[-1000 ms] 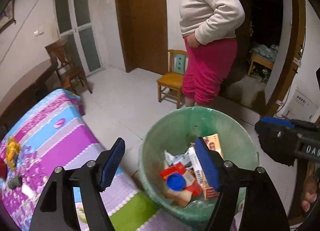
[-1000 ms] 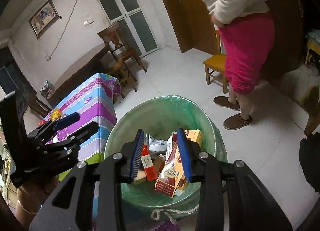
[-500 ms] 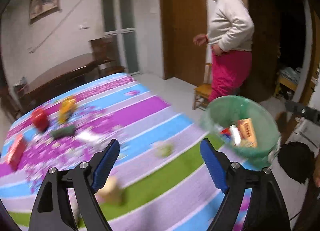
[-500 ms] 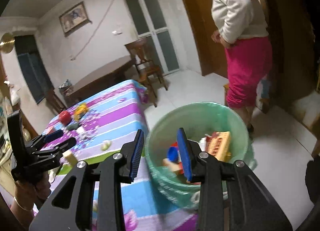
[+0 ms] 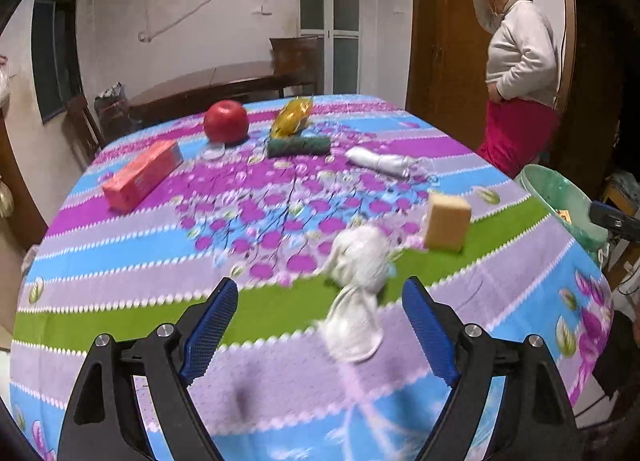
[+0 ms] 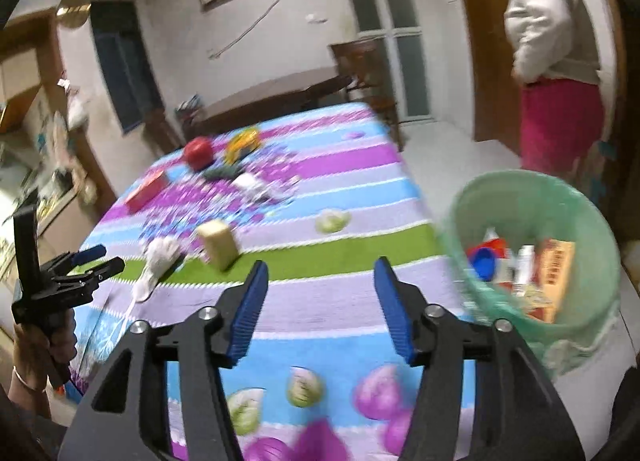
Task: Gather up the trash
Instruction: 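Grasp the white towel bundle with the left tool while the right tool grasps the white plastic bag roll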
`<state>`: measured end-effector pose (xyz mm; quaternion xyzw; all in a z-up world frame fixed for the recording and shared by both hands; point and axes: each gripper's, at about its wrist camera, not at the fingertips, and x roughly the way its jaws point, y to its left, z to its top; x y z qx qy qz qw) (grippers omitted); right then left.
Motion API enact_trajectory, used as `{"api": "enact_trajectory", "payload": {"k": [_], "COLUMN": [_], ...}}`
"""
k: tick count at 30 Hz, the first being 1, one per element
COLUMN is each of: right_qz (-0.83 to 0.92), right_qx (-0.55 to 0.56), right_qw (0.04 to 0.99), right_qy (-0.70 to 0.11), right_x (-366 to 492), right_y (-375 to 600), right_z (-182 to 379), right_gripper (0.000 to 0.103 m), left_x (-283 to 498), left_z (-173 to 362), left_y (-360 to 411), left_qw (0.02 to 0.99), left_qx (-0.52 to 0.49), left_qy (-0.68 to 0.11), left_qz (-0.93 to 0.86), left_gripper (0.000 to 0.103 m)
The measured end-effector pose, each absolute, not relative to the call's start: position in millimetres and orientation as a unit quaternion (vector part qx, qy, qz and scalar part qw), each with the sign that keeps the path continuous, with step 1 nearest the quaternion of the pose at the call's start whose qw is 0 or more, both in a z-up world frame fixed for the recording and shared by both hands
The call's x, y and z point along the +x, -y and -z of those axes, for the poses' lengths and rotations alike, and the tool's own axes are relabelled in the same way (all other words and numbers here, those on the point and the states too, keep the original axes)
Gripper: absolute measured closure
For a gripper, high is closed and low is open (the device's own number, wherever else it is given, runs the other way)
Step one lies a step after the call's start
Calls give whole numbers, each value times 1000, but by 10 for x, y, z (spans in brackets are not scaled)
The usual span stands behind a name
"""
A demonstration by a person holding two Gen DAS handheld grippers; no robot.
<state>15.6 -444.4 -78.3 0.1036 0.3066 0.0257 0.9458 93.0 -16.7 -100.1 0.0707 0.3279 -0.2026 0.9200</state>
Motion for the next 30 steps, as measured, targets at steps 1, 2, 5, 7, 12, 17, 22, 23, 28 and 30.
{"api": "enact_trajectory", "payload": {"k": [1, 2, 5, 7, 12, 17, 22, 23, 28, 30], "right_qz": [-34, -45, -72, -97, -141, -146, -205, -206, -187, -190], "right_qx": [94, 83, 50, 41, 22, 12, 40, 33, 56, 23], "right_qw": [945, 945, 944, 941, 926, 921, 903, 903, 913, 908], "right_qy": [-311, -314, -319, -323, -350, -360, -377, -376, -359, -372], "right_x": [213, 298, 559, 654, 1010, 1316, 1423, 1421, 1718, 2057], "right_y": [4382, 4308, 4170, 4098, 3907, 3894, 3926, 3926, 4035, 3922], "right_z": [783, 769, 691, 706, 817, 851, 885, 901, 775, 788], "right_gripper": [49, 48, 41, 31, 28, 28, 27, 27, 27, 27], "left_x": [941, 939, 955, 1027, 1294, 1528, 1680, 1698, 1781, 1796], "left_z": [1025, 1039, 1057, 1072, 1095, 1190, 1309, 1319, 1347, 1344], "left_y": [132, 115, 181, 286, 495, 685, 742, 732, 681, 680], "left_qw": [917, 915, 910, 907, 897, 885, 881, 880, 875, 876], "left_qx": [69, 67, 69, 74, 75, 75, 81, 78, 57, 52], "left_qy": [-333, -335, -335, -336, -349, -373, -388, -392, -403, -403], "left_qz": [209, 216, 235, 244, 260, 267, 257, 258, 262, 261], "left_gripper": [18, 18, 18, 18, 19, 18, 19, 19, 19, 19]}}
